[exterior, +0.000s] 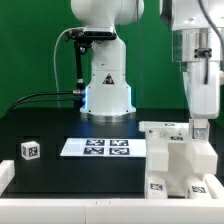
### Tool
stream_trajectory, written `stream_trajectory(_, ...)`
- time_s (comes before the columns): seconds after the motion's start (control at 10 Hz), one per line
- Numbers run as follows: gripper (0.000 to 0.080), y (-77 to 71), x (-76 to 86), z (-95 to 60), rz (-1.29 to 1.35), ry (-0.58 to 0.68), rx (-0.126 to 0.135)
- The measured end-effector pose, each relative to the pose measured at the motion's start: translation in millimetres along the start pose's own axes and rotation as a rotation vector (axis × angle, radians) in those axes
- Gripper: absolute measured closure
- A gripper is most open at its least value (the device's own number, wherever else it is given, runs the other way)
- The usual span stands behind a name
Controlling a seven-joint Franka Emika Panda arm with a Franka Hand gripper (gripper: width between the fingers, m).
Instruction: Assemble chair
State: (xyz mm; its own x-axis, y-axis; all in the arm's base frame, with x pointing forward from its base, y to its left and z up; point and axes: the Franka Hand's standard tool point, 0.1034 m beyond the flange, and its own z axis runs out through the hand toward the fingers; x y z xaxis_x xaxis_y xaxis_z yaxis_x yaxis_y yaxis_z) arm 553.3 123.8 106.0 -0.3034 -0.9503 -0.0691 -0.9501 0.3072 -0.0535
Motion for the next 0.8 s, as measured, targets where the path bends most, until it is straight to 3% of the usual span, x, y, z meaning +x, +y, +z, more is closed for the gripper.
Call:
stream_trajectory(0.4, 0.0533, 0.4, 0.1, 1.0, 0.022, 0.001, 0.002)
stream_trajectory(0.6, 0.0202, 0.7, 0.3, 1.6, 0.018, 0.002, 0.001)
stream_trajectory(0.8, 0.0166, 0.9, 0.3, 2.0, 0.014, 0.003, 0.001)
